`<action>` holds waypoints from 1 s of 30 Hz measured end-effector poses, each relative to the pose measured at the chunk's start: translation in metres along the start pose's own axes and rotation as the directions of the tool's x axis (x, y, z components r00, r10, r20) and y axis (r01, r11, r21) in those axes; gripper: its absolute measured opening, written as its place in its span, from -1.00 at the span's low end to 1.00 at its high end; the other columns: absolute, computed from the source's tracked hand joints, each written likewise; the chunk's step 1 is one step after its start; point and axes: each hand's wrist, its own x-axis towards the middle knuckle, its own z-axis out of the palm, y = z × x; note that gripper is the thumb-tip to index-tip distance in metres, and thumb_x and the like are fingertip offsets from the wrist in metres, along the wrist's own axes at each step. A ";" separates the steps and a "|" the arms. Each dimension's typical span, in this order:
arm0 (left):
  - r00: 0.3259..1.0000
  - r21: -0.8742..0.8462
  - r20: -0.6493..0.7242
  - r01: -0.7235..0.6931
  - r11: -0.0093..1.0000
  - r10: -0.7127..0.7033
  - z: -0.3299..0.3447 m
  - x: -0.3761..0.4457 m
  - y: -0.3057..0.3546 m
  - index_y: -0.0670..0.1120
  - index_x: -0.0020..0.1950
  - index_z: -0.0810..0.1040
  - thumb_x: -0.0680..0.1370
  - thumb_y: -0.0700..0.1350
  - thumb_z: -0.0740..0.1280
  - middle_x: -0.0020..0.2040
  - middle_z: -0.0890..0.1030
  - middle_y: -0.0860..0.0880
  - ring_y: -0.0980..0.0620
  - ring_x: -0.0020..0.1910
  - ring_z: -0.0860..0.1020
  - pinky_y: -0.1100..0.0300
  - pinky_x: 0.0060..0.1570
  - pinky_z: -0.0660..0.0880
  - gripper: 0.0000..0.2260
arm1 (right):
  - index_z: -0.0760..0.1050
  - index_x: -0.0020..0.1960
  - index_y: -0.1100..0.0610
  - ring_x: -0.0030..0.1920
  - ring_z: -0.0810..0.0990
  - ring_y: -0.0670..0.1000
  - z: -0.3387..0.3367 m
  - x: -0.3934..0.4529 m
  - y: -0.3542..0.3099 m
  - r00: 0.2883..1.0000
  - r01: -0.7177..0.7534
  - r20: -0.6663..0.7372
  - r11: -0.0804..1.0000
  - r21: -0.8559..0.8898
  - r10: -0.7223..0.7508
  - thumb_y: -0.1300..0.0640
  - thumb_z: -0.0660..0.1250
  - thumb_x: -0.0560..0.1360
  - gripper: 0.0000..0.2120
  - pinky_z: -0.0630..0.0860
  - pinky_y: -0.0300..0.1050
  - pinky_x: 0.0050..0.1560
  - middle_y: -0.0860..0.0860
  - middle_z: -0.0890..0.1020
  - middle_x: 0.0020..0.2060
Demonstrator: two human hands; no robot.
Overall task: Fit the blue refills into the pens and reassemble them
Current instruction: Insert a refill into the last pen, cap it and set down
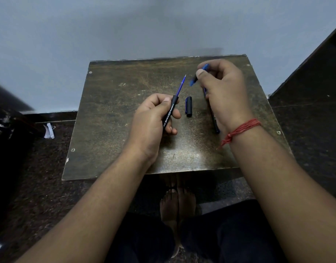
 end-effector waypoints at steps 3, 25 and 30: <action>1.000 0.022 0.000 -0.007 1.000 0.007 0.001 0.000 -0.001 -0.17 0.01 0.55 0.66 -0.18 0.22 -0.34 0.59 -0.01 0.09 -0.53 0.34 0.23 -0.47 0.41 -0.86 | 0.60 -0.02 0.10 -0.18 0.53 -0.07 0.001 0.002 0.003 0.998 -0.042 -0.029 0.987 0.154 0.047 0.22 0.36 0.55 -0.93 0.44 -0.25 -0.22 0.05 0.62 -0.15; 0.999 0.070 0.037 0.005 0.998 -0.008 0.002 -0.002 -0.002 -0.20 0.04 0.55 0.66 -0.17 0.22 -0.36 0.56 -0.01 0.10 -0.53 0.33 0.23 -0.47 0.41 -0.85 | 0.69 -0.06 0.01 -0.22 0.58 -0.11 0.001 0.004 0.011 0.990 -0.114 0.105 0.977 0.178 0.096 0.06 0.37 0.48 -0.87 0.46 -0.16 -0.25 -0.10 0.71 -0.22; 0.999 0.065 0.032 0.007 0.998 -0.009 0.002 -0.002 -0.001 -0.21 0.05 0.55 0.67 -0.17 0.22 -0.36 0.56 -0.01 0.10 -0.53 0.33 0.23 -0.47 0.42 -0.84 | 0.70 -0.09 0.00 -0.22 0.58 -0.10 0.000 0.005 0.012 0.988 -0.127 0.109 0.975 0.181 0.108 0.07 0.36 0.46 -0.86 0.45 -0.15 -0.25 -0.10 0.71 -0.23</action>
